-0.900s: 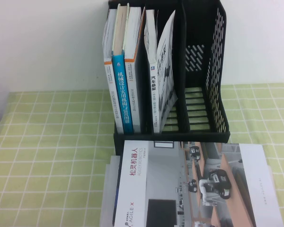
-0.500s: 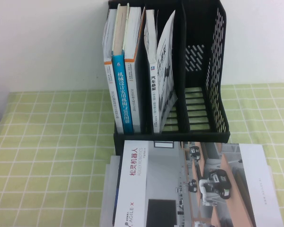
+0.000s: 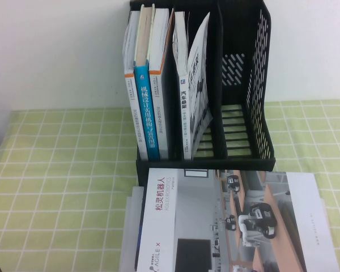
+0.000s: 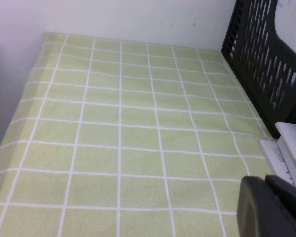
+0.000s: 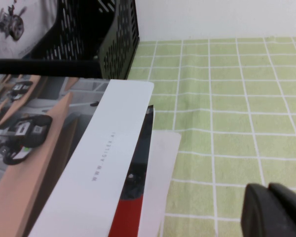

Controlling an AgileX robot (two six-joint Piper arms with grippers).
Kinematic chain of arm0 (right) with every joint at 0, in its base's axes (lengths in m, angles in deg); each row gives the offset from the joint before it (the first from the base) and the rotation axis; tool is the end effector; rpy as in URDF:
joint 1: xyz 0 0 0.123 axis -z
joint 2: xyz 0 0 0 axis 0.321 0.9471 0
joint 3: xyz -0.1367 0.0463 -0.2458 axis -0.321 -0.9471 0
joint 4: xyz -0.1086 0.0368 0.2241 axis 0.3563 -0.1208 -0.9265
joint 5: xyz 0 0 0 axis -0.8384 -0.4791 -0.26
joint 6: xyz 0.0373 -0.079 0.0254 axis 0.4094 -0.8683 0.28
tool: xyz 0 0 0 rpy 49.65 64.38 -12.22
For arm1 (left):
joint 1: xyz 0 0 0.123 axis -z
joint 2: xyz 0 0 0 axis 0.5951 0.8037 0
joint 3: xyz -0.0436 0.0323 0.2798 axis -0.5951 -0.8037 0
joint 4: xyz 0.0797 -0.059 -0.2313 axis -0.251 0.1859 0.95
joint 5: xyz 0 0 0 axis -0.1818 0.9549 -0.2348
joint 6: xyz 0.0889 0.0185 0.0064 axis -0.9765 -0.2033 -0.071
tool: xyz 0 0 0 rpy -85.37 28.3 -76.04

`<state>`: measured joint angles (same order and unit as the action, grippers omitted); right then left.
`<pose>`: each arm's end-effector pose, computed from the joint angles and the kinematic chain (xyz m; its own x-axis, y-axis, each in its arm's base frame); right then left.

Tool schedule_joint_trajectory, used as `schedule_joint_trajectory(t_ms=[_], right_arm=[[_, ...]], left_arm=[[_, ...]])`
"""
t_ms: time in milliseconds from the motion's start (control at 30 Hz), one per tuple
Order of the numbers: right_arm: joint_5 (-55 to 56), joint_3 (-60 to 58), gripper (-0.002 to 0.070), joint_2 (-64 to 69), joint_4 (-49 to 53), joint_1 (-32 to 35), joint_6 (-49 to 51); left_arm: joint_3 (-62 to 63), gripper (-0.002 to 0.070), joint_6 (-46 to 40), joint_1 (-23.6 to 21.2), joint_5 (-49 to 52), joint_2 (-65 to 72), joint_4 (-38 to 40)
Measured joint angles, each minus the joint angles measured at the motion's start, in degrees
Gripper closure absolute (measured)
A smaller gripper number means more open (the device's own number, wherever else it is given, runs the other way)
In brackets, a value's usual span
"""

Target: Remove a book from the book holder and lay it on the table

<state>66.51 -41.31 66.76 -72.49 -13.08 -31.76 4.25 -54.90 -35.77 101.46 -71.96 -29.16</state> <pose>0.0529 0.0120 0.1729 -0.2796 0.0177 -0.9599 -0.0857 0.9954 0.0433 0.0530 -0.0109 0.1772 -0.2621 -0.1975 -0.9446 0.0701 0.9724 -0.2227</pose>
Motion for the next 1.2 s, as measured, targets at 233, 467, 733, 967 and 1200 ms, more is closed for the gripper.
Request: schedule_joint_trajectory(t_ms=[233, 467, 733, 967, 1200], right_arm=[[0.0, 0.0, 0.0678, 0.0, 0.0, 0.0, 0.0], [0.0, 0.0, 0.0678, 0.0, 0.0, 0.0, 0.0], [0.0, 0.0, 0.0678, 0.0, 0.0, 0.0, 0.0], [0.0, 0.0, 0.0678, 0.0, 0.0, 0.0, 0.0], [0.0, 0.0, 0.0678, 0.0, 0.0, 0.0, 0.0]], left_arm=[[0.0, 0.0678, 0.0, 0.0, 0.1, 0.0, 0.0], [0.0, 0.0678, -4.4, 0.0, 0.7, 0.0, 0.0], [0.0, 0.0678, -5.8, 0.0, 0.7, 0.0, 0.0], [0.0, 0.0678, -6.4, 0.0, 0.7, 0.0, 0.0], [0.0, 0.0678, -6.4, 0.0, 0.7, 0.0, 0.0]])
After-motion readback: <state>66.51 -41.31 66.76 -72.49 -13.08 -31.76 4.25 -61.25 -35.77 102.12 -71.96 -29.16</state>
